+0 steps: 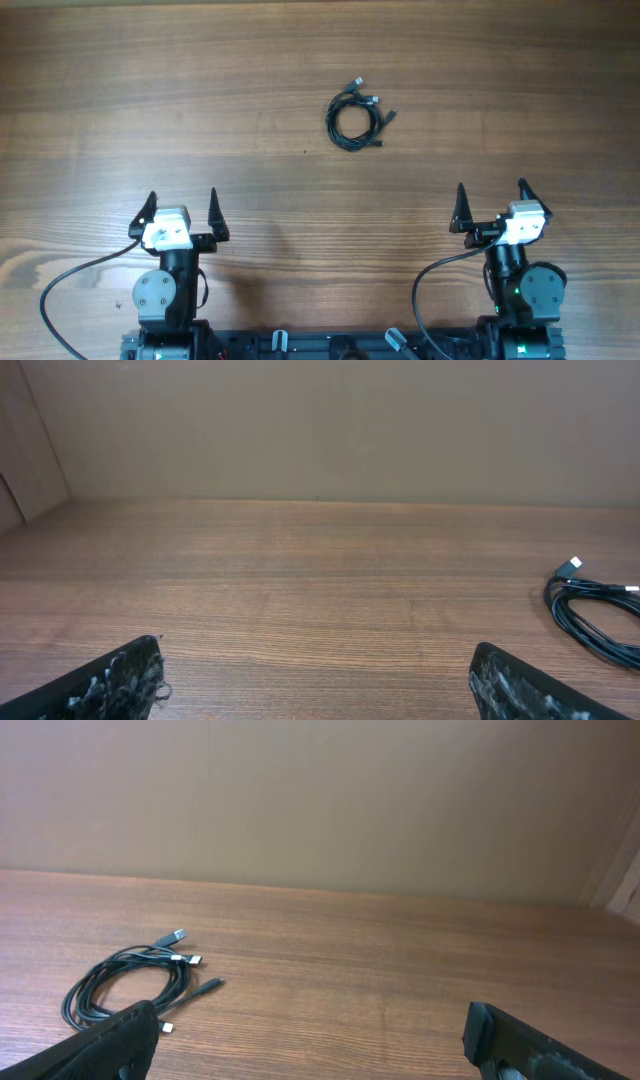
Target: Untangle cables
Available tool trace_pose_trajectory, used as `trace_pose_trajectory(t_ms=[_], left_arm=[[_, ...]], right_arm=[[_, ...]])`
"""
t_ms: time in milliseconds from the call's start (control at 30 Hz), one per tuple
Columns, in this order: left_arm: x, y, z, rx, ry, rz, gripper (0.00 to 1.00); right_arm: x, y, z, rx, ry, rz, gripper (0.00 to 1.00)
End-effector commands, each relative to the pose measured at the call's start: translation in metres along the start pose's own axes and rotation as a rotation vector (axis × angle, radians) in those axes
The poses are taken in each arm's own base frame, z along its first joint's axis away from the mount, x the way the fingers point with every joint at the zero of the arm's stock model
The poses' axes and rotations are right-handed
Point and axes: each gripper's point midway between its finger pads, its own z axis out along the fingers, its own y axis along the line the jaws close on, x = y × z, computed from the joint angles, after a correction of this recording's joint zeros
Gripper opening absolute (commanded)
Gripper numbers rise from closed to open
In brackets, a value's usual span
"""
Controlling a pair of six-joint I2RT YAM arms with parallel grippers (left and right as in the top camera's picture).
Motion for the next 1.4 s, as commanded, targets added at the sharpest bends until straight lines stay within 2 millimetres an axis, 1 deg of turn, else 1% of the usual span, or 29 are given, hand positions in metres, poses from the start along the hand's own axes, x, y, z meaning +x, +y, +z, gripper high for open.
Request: trace_pose_trajectory(t_ms=[0, 533, 633, 867, 1133, 1200, 1233, 1267, 1367], left_arm=[[0.001, -0.001, 0.000, 0.006, -0.003, 0.015, 1.00], [0.001, 0.001, 0.000, -0.001, -0.005, 0.023, 1.00], [0.002, -0.013, 0.000, 0.075, 0.000, 0.023, 1.00], [0.002, -0.015, -0.001, 0.090, -0.003, 0.023, 1.00], [0.001, -0.015, -0.001, 0.091, -0.001, -0.030, 1.00], [0.000, -0.015, -0.001, 0.091, -0.001, -0.077, 1.00], [-0.002, -0.016, -0.001, 0.098, -0.003, -0.098, 1.00], [-0.010, -0.018, -0.003, 0.108, -0.017, -0.109, 1.00], [-0.040, -0.017, -0.012, 0.111, -0.051, -0.107, 1.00]], right_arm=[[-0.001, 0.001, 0.000, -0.009, -0.008, -0.001, 1.00], [-0.001, 0.001, 0.000, -0.009, -0.008, -0.002, 1.00], [-0.001, 0.001, 0.000, -0.009, -0.008, -0.001, 1.00], [-0.001, 0.001, 0.000, -0.009, -0.008, -0.002, 1.00], [-0.001, 0.001, 0.000, -0.009, -0.008, -0.001, 0.99], [-0.001, 0.001, 0.000, -0.009, -0.008, -0.001, 1.00], [-0.001, 0.001, 0.000, -0.009, -0.008, -0.001, 1.00], [-0.001, 0.001, 0.000, -0.009, -0.008, -0.001, 1.00], [-0.001, 0.001, 0.000, -0.009, -0.008, -0.001, 1.00]])
